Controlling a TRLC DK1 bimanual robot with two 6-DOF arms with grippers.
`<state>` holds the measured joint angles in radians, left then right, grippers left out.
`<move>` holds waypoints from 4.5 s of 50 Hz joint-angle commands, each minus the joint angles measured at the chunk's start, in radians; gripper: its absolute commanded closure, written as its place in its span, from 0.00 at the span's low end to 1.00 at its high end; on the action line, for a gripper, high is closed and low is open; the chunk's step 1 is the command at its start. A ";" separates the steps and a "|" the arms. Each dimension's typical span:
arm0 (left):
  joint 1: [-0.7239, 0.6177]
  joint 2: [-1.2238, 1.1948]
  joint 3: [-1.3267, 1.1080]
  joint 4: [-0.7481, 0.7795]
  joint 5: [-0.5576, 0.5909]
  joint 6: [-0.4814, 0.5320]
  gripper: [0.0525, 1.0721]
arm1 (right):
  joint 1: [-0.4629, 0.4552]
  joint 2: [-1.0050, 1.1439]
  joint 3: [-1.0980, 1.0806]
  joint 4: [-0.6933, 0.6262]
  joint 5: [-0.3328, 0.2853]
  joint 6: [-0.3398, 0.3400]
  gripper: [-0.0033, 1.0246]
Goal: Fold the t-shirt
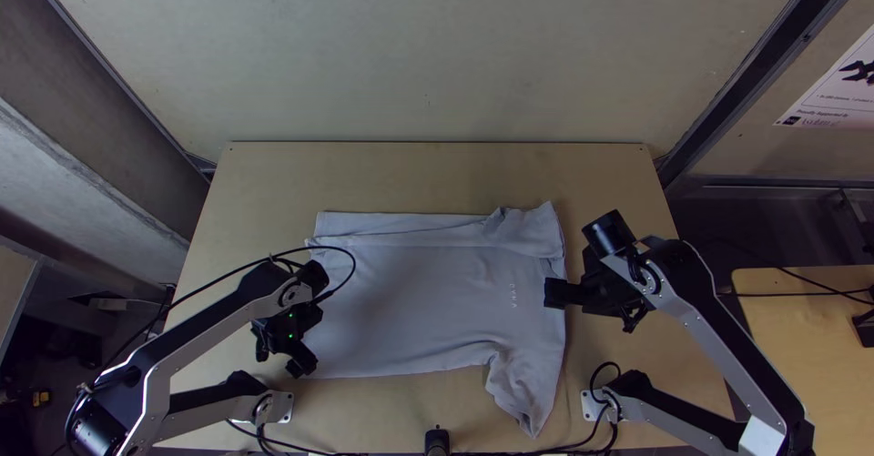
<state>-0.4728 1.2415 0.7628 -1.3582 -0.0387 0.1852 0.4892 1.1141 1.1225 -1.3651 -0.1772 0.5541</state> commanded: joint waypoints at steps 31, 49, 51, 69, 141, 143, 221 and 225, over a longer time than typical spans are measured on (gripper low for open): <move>-0.110 0.289 -0.013 0.105 0.017 -0.067 0.97 | -0.003 -0.020 -0.127 0.037 -0.025 -0.010 0.06; -0.023 0.200 0.147 0.002 0.016 -0.039 0.97 | 0.078 0.004 -0.306 0.034 -0.104 -0.003 0.07; -0.015 0.193 0.159 -0.010 0.017 -0.039 0.97 | 0.097 0.009 -0.322 0.032 -0.105 0.000 0.07; -0.010 0.144 0.159 -0.021 0.019 -0.059 0.97 | 0.135 0.147 -0.437 0.081 -0.146 -0.028 0.07; 0.243 0.088 0.297 -0.001 0.045 -0.015 0.97 | -0.215 0.116 -0.257 0.032 -0.120 -0.299 0.97; 0.264 0.088 0.297 -0.001 0.045 -0.001 0.97 | -0.236 0.121 -0.257 0.032 -0.119 -0.313 0.97; 0.411 0.633 0.899 0.137 0.022 0.051 0.97 | -0.394 0.822 0.479 0.221 -0.027 -0.336 0.97; 0.407 0.687 0.934 0.137 0.022 0.053 0.97 | -0.394 0.860 0.504 0.230 -0.024 -0.335 0.97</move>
<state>-0.0746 1.8668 1.6516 -1.2121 -0.0013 0.2184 0.1135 1.9221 1.5871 -1.1419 -0.2237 0.2298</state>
